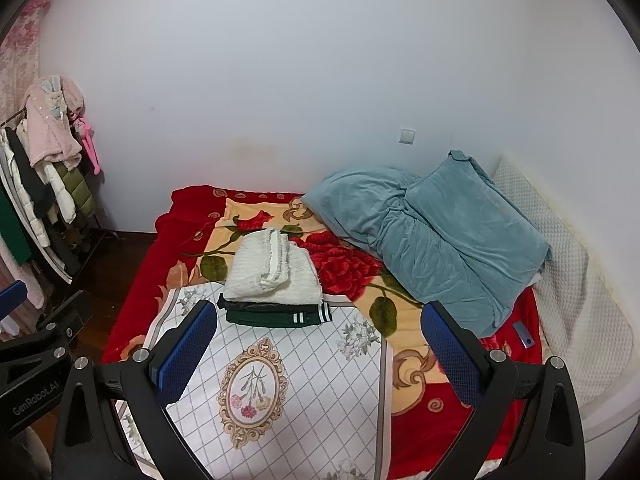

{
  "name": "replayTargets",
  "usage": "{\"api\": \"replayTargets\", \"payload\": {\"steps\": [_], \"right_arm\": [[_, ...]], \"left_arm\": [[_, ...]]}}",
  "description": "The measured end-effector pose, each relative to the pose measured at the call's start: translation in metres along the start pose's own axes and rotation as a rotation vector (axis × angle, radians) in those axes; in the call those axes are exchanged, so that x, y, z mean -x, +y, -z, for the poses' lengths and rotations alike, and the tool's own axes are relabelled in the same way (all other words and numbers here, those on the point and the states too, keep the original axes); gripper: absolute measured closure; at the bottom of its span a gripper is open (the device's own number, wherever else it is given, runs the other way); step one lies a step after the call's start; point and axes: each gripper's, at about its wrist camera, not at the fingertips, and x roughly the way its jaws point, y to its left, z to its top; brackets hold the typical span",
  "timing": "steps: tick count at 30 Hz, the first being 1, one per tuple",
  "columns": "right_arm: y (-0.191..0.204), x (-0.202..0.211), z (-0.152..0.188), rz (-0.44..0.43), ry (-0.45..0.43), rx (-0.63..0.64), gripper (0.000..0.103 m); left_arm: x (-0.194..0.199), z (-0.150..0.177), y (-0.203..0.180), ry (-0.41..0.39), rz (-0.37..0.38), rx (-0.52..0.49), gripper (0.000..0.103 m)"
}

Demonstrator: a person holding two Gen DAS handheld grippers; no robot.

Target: Fold large clothes

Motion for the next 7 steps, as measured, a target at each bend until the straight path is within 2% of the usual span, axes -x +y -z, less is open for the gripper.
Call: {"api": "replayTargets", "payload": {"steps": [7], "right_arm": [[0.0030, 0.0040, -0.0030, 0.001, -0.004, 0.001, 0.000]], "left_arm": [[0.0042, 0.0018, 0.0034, -0.006, -0.004, 0.011, 0.003]]}}
